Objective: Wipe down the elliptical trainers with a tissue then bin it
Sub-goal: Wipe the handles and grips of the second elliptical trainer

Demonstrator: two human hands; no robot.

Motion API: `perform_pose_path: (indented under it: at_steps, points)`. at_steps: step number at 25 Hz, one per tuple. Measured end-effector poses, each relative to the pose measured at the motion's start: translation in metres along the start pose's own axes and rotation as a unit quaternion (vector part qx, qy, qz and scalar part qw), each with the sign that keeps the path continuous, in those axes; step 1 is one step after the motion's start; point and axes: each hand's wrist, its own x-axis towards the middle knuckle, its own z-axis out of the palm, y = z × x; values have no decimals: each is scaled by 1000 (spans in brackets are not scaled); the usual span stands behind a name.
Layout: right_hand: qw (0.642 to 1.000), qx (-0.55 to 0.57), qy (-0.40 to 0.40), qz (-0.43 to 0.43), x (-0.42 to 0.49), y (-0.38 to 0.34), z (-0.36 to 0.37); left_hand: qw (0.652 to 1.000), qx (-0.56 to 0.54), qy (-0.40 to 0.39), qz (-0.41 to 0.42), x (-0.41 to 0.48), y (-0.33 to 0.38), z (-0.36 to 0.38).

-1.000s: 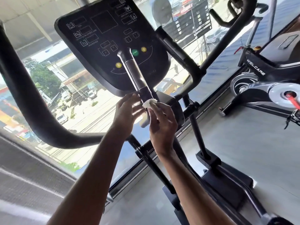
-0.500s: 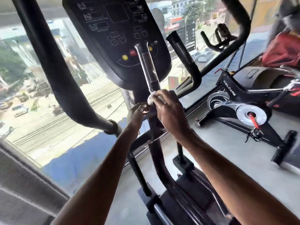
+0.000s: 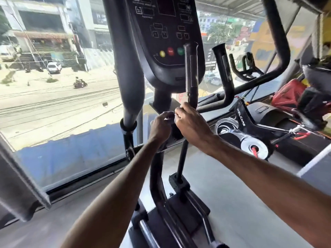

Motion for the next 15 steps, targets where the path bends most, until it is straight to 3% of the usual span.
perform_pose_path:
  at_steps: [4, 9, 15]
  points:
    - [999, -24, -42, -19, 7, 4, -13, 1000, -6, -2, 0, 3, -6, 2]
    - [1000, 1, -21, -13, 0, 39, -27, 1000, 2, -7, 5, -1, -10, 1]
    - [993, -62, -39, -93, 3, -4, 16, 996, -33, 62, 51, -3, -14, 13]
